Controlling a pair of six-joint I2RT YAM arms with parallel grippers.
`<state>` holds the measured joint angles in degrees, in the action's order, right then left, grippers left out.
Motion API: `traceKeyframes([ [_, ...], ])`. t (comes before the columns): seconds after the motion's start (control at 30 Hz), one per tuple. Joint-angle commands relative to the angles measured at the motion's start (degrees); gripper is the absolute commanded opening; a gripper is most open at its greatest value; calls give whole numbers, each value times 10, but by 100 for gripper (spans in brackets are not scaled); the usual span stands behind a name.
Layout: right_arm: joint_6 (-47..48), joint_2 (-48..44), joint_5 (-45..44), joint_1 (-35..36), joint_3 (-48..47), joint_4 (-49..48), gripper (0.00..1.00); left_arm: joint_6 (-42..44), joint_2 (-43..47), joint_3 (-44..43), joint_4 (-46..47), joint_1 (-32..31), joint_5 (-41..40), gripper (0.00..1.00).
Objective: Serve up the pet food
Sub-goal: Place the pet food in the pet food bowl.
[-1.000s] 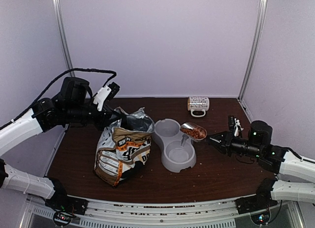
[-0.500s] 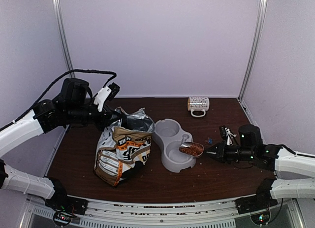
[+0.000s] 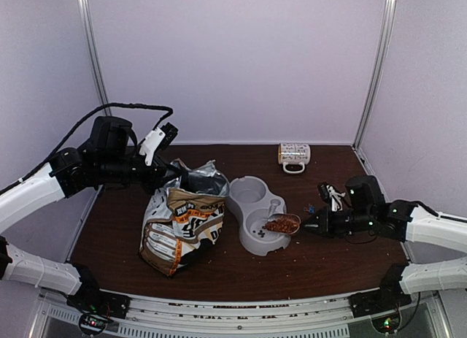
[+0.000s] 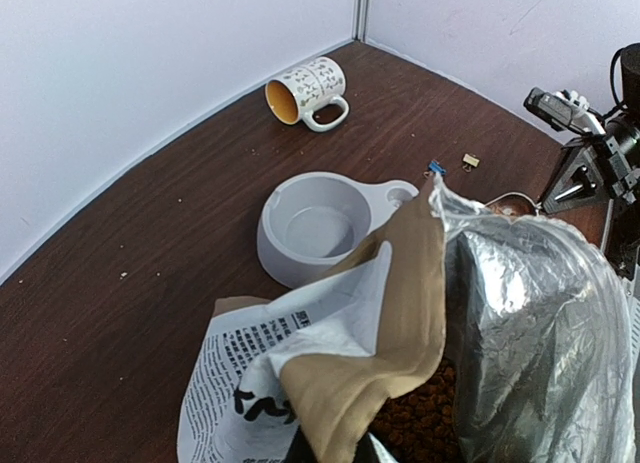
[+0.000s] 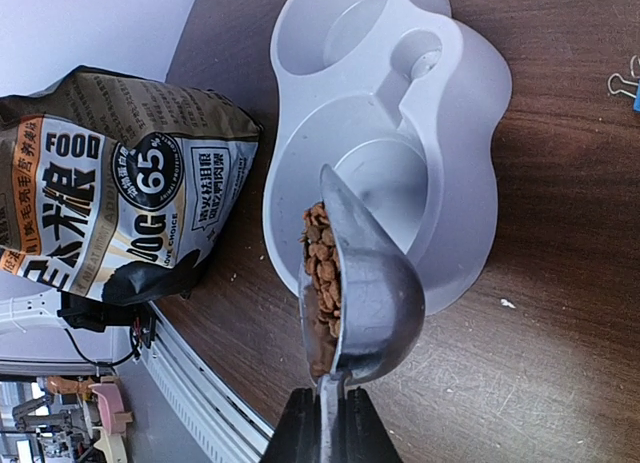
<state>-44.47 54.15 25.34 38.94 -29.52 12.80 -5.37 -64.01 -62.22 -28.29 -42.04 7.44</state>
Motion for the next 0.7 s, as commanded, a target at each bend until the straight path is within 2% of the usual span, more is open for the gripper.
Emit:
traceKeyframes([
  [0.0, 37, 13, -21, 8, -39, 36, 0, 16, -5, 1, 86, 7, -6, 0],
  [0.67, 128, 55, -83, 27, -146, 179, 0, 19, 0, 0, 81, 7, -5, 0],
])
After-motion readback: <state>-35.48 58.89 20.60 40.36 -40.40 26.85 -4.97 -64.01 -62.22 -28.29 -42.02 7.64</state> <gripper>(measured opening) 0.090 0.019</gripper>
